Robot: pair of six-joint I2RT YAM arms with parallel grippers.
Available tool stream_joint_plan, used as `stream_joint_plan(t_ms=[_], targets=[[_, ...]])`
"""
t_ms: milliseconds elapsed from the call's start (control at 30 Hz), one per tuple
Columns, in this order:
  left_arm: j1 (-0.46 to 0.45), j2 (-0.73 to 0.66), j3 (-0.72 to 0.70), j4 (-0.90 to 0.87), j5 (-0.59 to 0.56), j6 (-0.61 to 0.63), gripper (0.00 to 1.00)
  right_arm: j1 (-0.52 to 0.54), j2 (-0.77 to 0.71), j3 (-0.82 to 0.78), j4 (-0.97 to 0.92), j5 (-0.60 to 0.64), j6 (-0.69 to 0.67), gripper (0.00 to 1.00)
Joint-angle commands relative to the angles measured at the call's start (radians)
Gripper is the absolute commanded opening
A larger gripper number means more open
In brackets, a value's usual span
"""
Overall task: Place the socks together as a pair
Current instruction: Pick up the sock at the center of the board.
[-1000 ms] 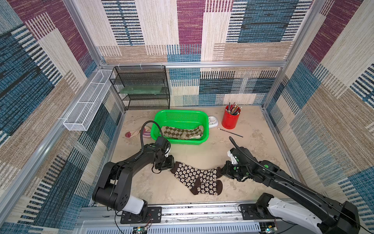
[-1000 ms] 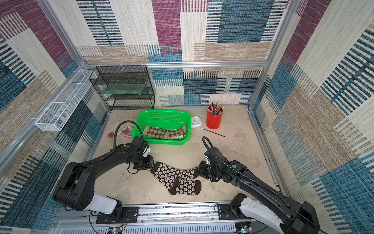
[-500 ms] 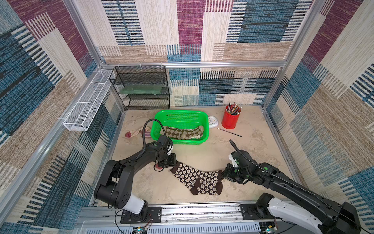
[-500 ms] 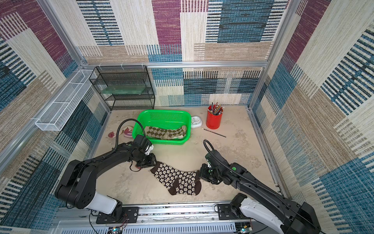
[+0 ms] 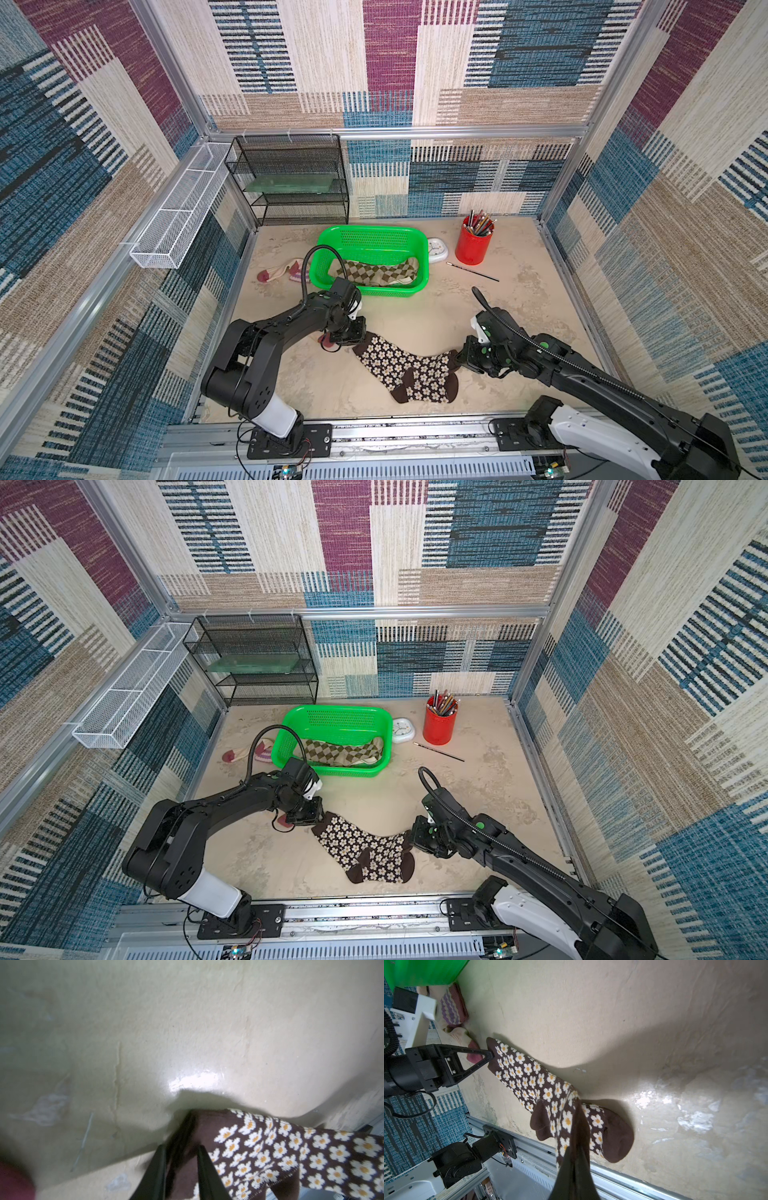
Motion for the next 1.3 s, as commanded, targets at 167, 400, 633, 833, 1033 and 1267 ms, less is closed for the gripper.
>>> stream_joint_plan(t_ms=[167, 400, 633, 833, 1033, 1267], targets=[[-0.003, -0.031, -0.004, -0.03, 0.045, 0.016, 0.12, -0.011, 0.008, 0.004, 0.025, -0.001, -0.024, 0.02], [0.004, -0.094, 0.003, -0.089, 0.0, 0.019, 0.0, -0.031, -0.009, 0.014, 0.005, -0.005, -0.037, 0.02], [0.059, -0.213, -0.082, -0.102, -0.02, -0.05, 0.0, -0.055, 0.003, 0.003, 0.095, -0.031, -0.097, 0.02], [0.079, -0.36, -0.236, -0.065, -0.018, -0.163, 0.0, -0.081, 0.103, 0.051, 0.129, -0.061, -0.136, 0.01], [0.08, -0.48, -0.234, -0.103, -0.038, -0.211, 0.0, -0.053, 0.167, 0.151, 0.071, -0.095, -0.141, 0.02], [0.084, -0.502, -0.231, -0.155, -0.064, -0.249, 0.35, -0.006, 0.111, 0.164, 0.056, -0.121, -0.06, 0.03]])
